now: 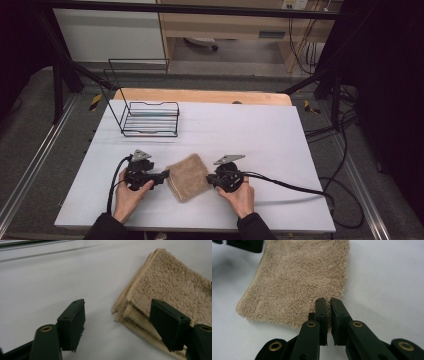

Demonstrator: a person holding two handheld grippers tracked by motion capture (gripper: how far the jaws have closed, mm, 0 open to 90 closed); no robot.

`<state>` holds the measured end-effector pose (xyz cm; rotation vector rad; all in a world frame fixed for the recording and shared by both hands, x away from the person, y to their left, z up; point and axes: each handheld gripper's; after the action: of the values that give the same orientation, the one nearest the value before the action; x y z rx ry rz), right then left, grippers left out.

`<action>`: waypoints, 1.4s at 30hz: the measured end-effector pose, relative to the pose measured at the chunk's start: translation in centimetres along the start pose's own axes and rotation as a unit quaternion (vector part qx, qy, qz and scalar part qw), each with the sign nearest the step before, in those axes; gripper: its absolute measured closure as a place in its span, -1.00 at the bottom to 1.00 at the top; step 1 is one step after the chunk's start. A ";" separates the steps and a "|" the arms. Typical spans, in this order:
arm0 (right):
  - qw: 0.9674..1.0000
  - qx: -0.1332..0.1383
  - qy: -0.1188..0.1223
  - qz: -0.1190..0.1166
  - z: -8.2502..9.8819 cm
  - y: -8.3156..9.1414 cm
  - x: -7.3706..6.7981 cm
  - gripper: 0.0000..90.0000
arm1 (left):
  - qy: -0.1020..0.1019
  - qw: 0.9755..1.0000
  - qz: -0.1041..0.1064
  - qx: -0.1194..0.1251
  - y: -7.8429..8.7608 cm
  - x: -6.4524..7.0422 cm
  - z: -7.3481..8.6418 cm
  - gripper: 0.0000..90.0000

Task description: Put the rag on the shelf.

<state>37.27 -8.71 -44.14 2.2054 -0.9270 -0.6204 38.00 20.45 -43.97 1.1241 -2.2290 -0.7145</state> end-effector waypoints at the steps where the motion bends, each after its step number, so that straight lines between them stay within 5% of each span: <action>1: 1.000 0.001 -0.002 -0.001 0.2 0.1 0.0 0.88 | 0.006 1.000 0.000 -0.001 -0.3 0.1 -0.1 -0.28; 11: 1.000 0.009 -0.016 -0.005 1.8 0.9 -0.3 0.86 | 0.021 1.000 -0.017 -0.009 -2.3 1.2 -0.5 -0.01; 16: 1.000 0.014 -0.021 -0.006 2.2 0.9 -0.1 0.76 | 0.024 1.000 -0.001 -0.003 -2.5 1.4 -0.4 0.23; 24: 1.000 0.017 -0.011 -0.002 1.9 0.9 0.2 0.55 | 0.030 1.000 -0.003 -0.001 -2.7 1.8 -0.3 0.47; 33: 0.999 0.051 0.009 -0.017 0.0 1.0 1.6 0.15 | 0.036 0.999 0.008 -0.001 -2.9 1.9 -0.3 0.71; 42: 0.997 0.069 0.036 -0.008 -3.7 -1.2 2.7 -0.13 | 0.022 1.000 0.007 0.001 -3.0 2.1 -0.3 0.77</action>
<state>41.87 -8.67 -43.01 2.3442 -0.9405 -0.4942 38.79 17.08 -45.31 1.1144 -2.1985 -0.6765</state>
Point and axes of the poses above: each handheld gripper's, and its own axes: y roughly backward along the jaws, z roughly out of its underside, x roughly to its right, and after that the axes turned 3 degrees about z, right-handed
